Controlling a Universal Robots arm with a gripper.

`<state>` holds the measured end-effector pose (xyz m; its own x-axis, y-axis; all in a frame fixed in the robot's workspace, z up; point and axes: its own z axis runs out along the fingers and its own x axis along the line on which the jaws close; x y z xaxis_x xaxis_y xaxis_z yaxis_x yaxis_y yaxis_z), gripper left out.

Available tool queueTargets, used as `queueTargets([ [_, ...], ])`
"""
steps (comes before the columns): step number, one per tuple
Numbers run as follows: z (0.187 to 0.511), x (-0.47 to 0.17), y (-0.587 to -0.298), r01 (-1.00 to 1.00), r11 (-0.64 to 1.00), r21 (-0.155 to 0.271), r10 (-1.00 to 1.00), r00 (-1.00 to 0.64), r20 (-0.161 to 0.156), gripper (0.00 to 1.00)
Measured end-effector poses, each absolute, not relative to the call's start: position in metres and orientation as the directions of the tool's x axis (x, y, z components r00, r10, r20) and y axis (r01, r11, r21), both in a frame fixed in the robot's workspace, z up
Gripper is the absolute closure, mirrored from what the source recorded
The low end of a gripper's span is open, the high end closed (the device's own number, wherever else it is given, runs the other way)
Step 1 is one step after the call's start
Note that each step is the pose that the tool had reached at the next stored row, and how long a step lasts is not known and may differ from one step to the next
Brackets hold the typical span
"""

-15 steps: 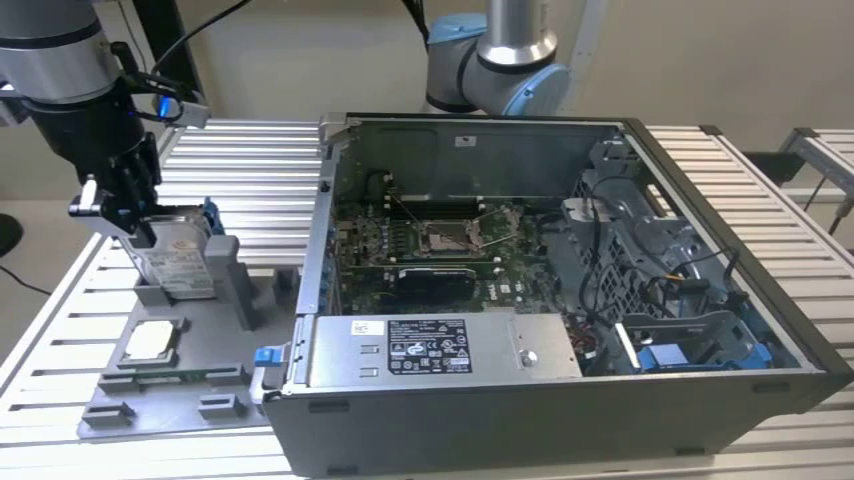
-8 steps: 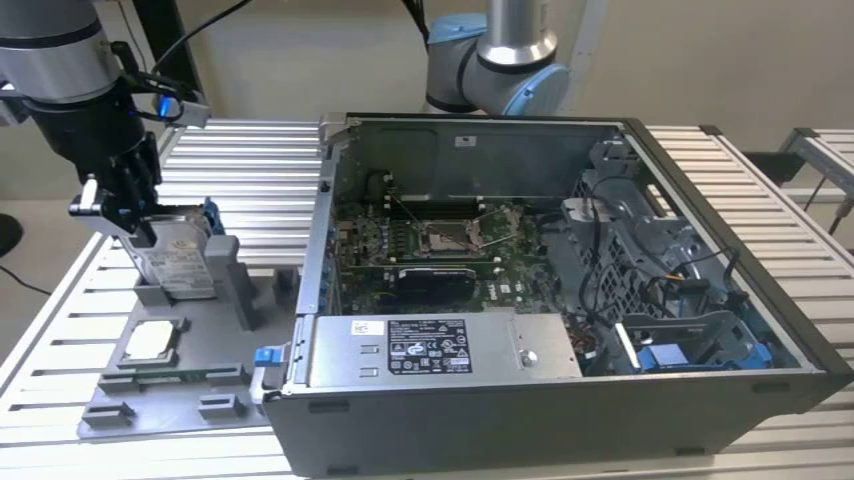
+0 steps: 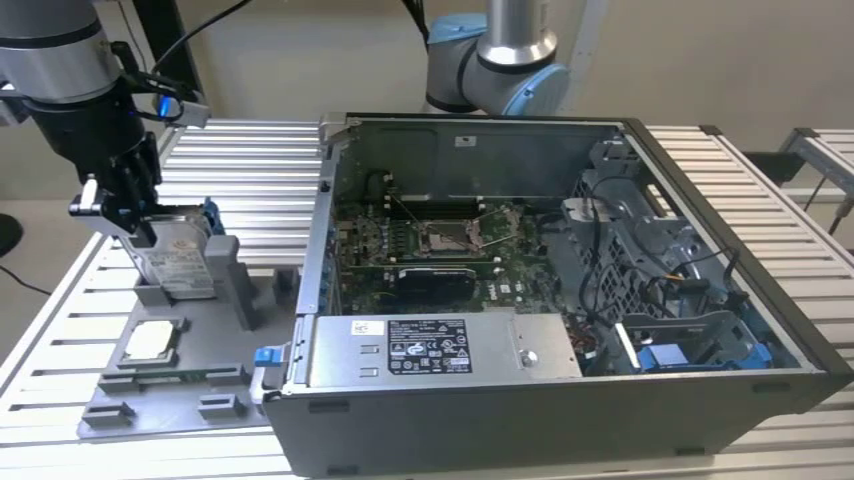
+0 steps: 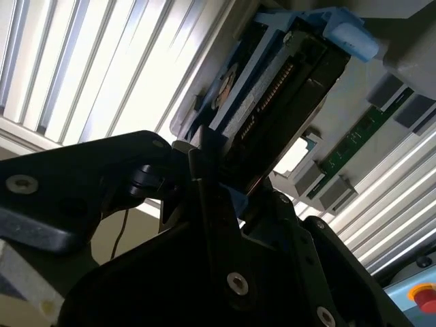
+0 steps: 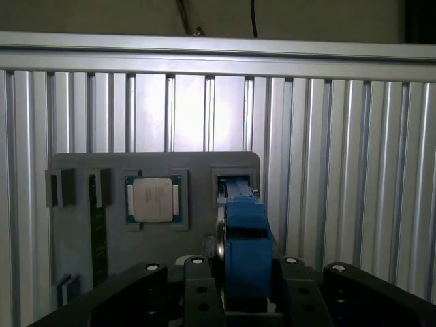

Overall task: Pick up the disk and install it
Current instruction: 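Pick up the disk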

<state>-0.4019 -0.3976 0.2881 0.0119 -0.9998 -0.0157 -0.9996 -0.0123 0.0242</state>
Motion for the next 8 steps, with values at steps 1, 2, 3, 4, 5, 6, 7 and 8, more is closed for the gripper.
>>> queueTargets([
  [1,0.2881,-0.4019,-0.3976,-1.000,-0.012,0.024,-1.000,0.012,-0.016,1.00],
  [2,0.2884,-0.4018,-0.3976,-1.000,-0.012,0.024,-1.000,0.012,-0.016,1.00],
  [3,0.2891,-0.4018,-0.3976,-1.000,-0.012,0.024,-1.000,0.012,-0.016,1.00],
  [4,0.2901,-0.4018,-0.3976,-1.000,-0.012,0.024,-1.000,0.012,-0.016,1.00],
  [5,0.2914,-0.4019,-0.3976,-1.000,-0.012,0.024,-1.000,0.012,-0.016,1.00],
  [6,0.2927,-0.4018,-0.3976,-1.000,-0.012,0.024,-1.000,0.012,-0.016,1.00],
  [7,0.2941,-0.4019,-0.3976,-1.000,-0.012,0.024,-1.000,0.012,-0.016,1.00],
  [8,0.2954,-0.4019,-0.3976,-1.000,-0.012,0.024,-1.000,0.012,-0.016,1.00],
])
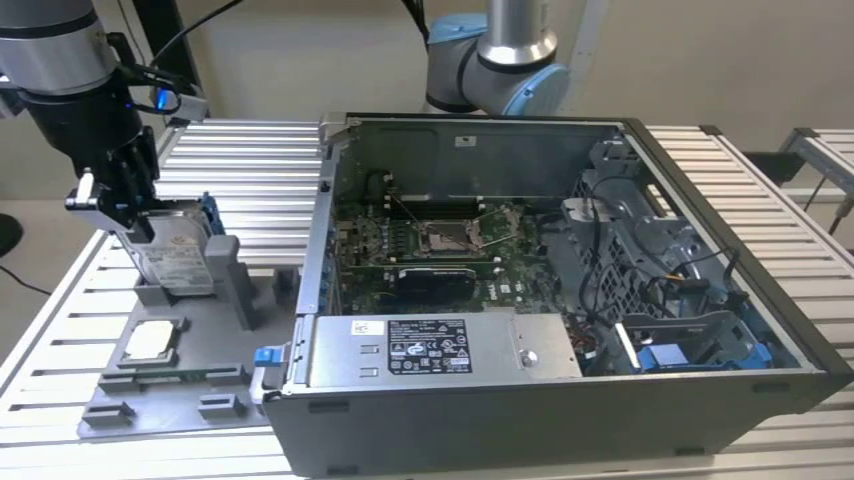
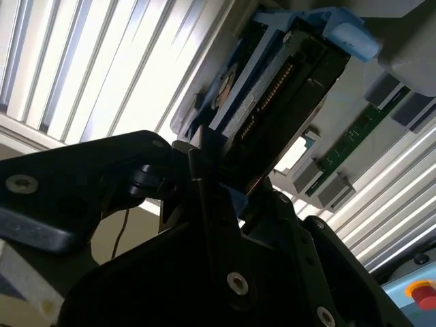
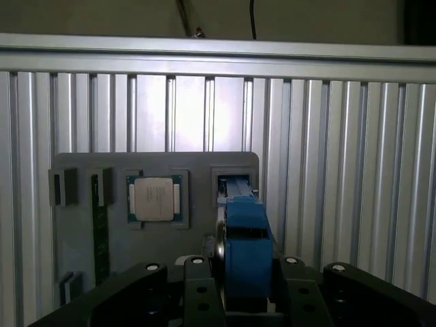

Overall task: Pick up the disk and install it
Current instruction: 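Pick up the disk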

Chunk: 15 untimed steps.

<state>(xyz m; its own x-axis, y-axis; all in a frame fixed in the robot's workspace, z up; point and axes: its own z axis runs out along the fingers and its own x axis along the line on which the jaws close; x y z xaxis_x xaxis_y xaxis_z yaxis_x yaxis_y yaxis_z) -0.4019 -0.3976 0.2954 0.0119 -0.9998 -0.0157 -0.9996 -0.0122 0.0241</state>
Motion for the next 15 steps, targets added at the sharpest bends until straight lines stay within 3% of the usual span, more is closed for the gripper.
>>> queueTargets([
  [15,0.318,-0.402,-0.398,-1.000,-0.012,0.024,-1.000,0.012,-0.016,1.00],
])
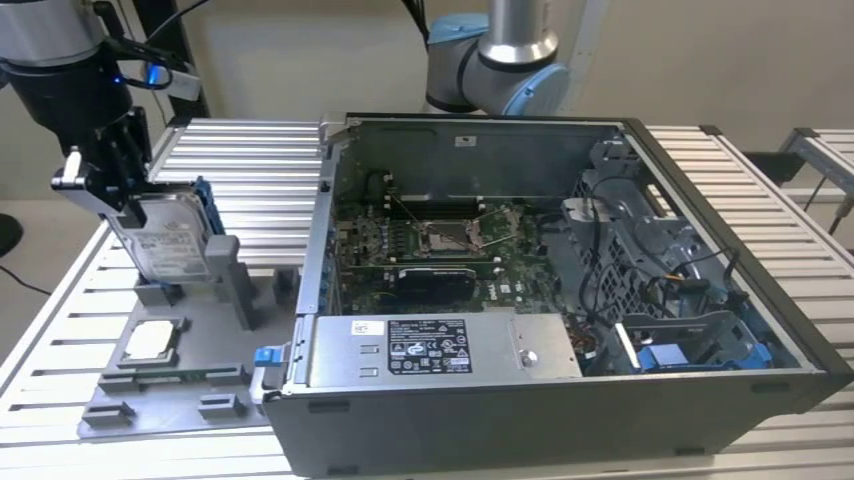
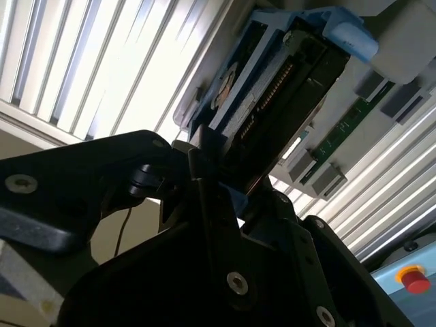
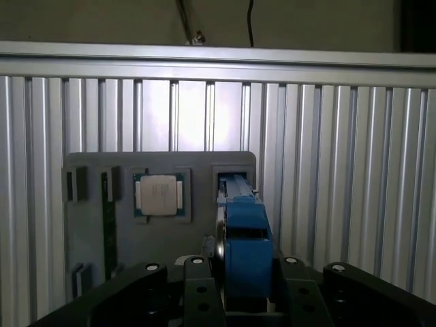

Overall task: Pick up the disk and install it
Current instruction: 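Pick up the disk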

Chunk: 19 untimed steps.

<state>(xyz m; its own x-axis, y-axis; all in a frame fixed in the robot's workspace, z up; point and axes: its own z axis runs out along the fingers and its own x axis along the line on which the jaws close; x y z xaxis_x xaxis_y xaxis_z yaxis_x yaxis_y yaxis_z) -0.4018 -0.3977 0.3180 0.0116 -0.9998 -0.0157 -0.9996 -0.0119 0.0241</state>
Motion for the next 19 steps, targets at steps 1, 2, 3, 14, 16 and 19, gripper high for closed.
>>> queueTargets([
  [1,0.320,-0.402,-0.398,-1.000,-0.012,0.024,-1.000,0.012,-0.016,1.00],
  [2,0.322,-0.402,-0.398,-1.000,-0.012,0.024,-1.000,0.012,-0.016,1.00],
  [3,0.324,-0.402,-0.398,-1.000,-0.012,0.024,-1.000,0.011,-0.016,1.00],
  [14,0.350,-0.402,-0.398,-1.000,-0.012,0.024,-1.000,0.012,-0.016,1.00],
  [16,0.354,-0.402,-0.398,-1.000,-0.012,0.024,-1.000,0.012,-0.016,1.00],
  [19,0.361,-0.402,-0.398,-1.000,-0.012,0.024,-1.000,0.011,-0.016,1.00],
])
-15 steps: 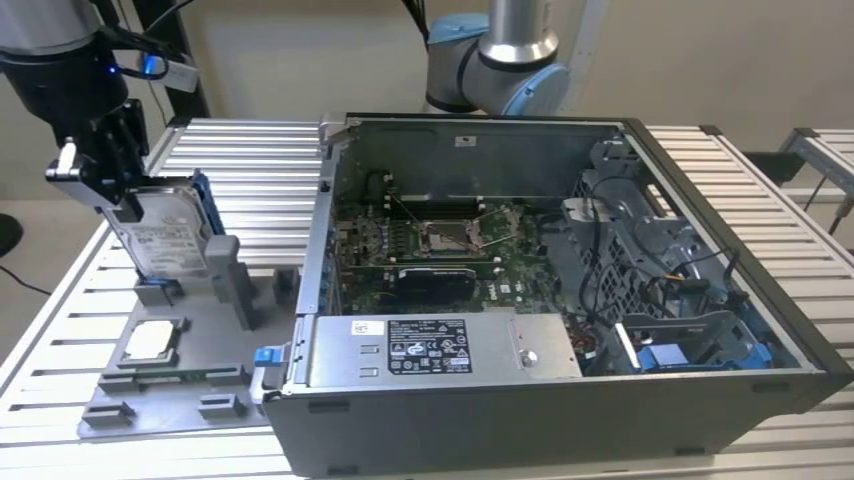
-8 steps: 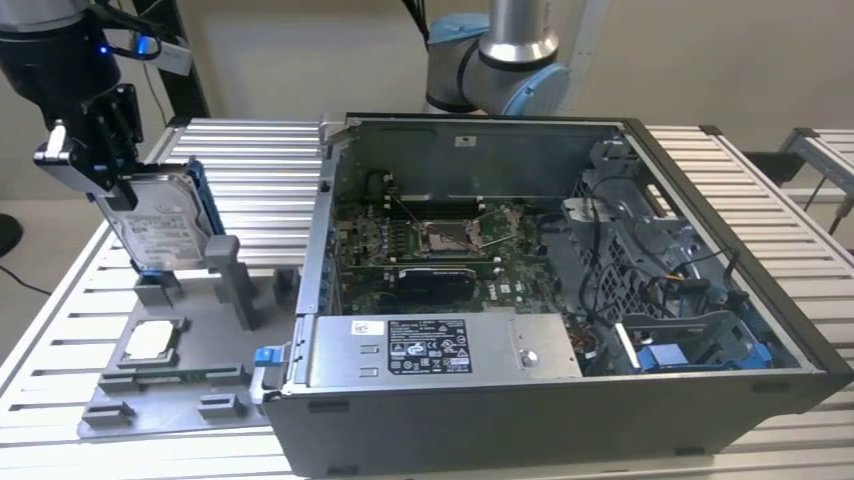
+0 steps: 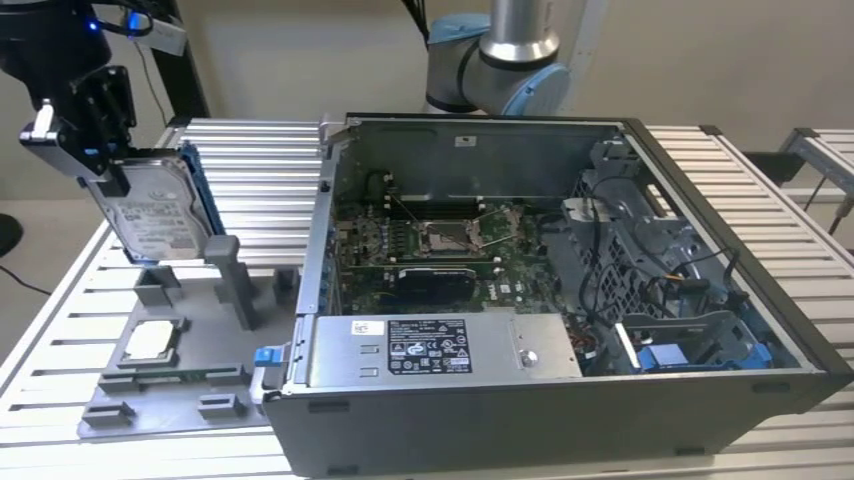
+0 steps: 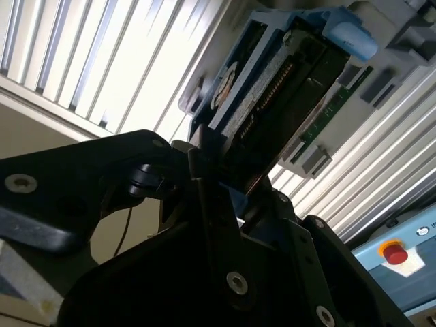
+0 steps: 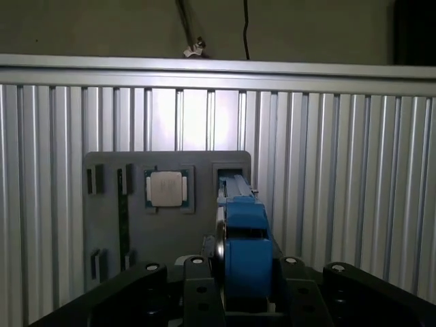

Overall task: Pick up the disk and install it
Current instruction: 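Pick up the disk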

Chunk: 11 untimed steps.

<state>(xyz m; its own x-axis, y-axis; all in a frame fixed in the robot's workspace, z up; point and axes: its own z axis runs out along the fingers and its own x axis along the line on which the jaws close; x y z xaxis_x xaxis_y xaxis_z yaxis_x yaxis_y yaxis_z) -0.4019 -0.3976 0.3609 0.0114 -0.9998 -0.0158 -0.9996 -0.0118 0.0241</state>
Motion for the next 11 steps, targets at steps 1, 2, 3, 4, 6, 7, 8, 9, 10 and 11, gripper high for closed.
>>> queueTargets([
  [1,0.363,-0.402,-0.398,-1.000,-0.012,0.024,-1.000,0.012,-0.016,1.00],
  [2,0.366,-0.402,-0.398,-1.000,-0.012,0.024,-1.000,0.012,-0.016,1.00],
  [3,0.368,-0.402,-0.398,-1.000,-0.012,0.024,-1.000,0.012,-0.016,1.00],
  [4,0.371,-0.402,-0.398,-1.000,-0.012,0.024,-1.000,0.012,-0.016,1.00],
  [6,0.376,-0.402,-0.398,-1.000,-0.012,0.024,-1.000,0.012,-0.016,1.00],
  [7,0.378,-0.402,-0.398,-1.000,-0.012,0.024,-1.000,0.012,-0.016,1.00],
  [8,0.380,-0.402,-0.398,-1.000,-0.012,0.024,-1.000,0.012,-0.016,1.00],
  [9,0.383,-0.402,-0.398,-1.000,-0.013,0.024,-1.000,0.012,-0.016,1.00],
  [10,0.385,-0.402,-0.398,-1.000,-0.013,0.024,-1.000,0.012,-0.016,1.00],
  [11,0.388,-0.402,-0.398,-1.000,-0.013,0.024,-1.000,0.013,-0.016,1.00],
])
